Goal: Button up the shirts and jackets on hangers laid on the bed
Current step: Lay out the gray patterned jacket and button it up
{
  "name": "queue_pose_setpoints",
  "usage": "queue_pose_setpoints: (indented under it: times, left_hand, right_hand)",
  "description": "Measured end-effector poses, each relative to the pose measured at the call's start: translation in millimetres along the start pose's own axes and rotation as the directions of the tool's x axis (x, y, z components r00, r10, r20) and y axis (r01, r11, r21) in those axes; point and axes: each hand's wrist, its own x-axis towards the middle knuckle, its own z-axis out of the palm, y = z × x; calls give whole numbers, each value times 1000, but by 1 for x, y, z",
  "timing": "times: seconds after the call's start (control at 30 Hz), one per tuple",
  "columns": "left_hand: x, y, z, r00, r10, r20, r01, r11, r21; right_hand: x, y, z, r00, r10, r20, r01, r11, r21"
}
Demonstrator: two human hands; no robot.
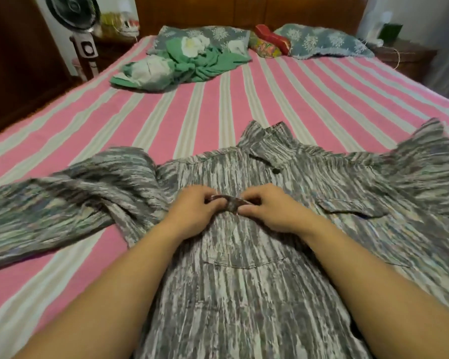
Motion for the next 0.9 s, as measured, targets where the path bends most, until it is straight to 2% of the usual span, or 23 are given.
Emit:
queue_pose_setpoints:
  times: [0.07,0.1,0.17,0.23,0.27,0.3,0.37,0.47,0.53,0.63,0.7,0.77,0.8,0.83,0.9]
  left_hand:
    - [2,-5,2,997,-50,57,58,987,-149]
    - [2,-4,1,995,-76,60,86,977,-195]
    - [1,2,-2,995,-79,-61,63,969,-238]
    - [-4,10,-5,965,34,-259,-69,990,-127]
    - [-8,17,-7,953,107,-284,-122,992,-35]
    - [-15,25,-6,954,156,-255,-149,988,49]
    - [-23,31,4,976,156,-153,-127,974,187]
    - [-29,34,20,974,183,-132,-125,924,362]
    - [-30,37,23,963,232,-135,-160,900,406]
    - [-30,38,25,974,202,-98,-149,908,390]
    - [-28,40,25,993,88,-84,-65,967,245]
    - [-26,40,20,996,-74,-58,73,997,-13]
    - [-24,39,18,988,-151,-23,145,975,-168]
    - [-23,38,15,974,-223,34,221,914,-341]
    - [-22,37,11,925,-315,213,375,662,-649]
  right_hand:
    - [0,9,-11,994,49,94,-65,983,174]
    - [1,13,-13,990,72,125,-97,973,208]
    - [5,15,-9,986,101,133,-131,960,248]
    - [10,14,-6,984,143,110,-174,912,372]
    - [10,14,-5,981,161,111,-193,877,439]
    - [9,13,-5,978,173,120,-210,848,486]
    - [11,9,-4,968,207,139,-249,843,477]
    - [20,0,-2,935,303,184,-354,818,453]
    - [22,-3,-4,924,327,197,-381,783,491]
    - [16,4,-8,945,246,215,-323,793,516]
    - [13,8,-12,950,182,253,-292,804,518]
    - [14,8,-14,945,170,280,-296,812,503]
    - [15,8,-15,946,172,275,-293,818,495]
    - [15,8,-15,950,169,262,-282,824,491]
    - [13,9,-16,959,145,245,-251,835,490]
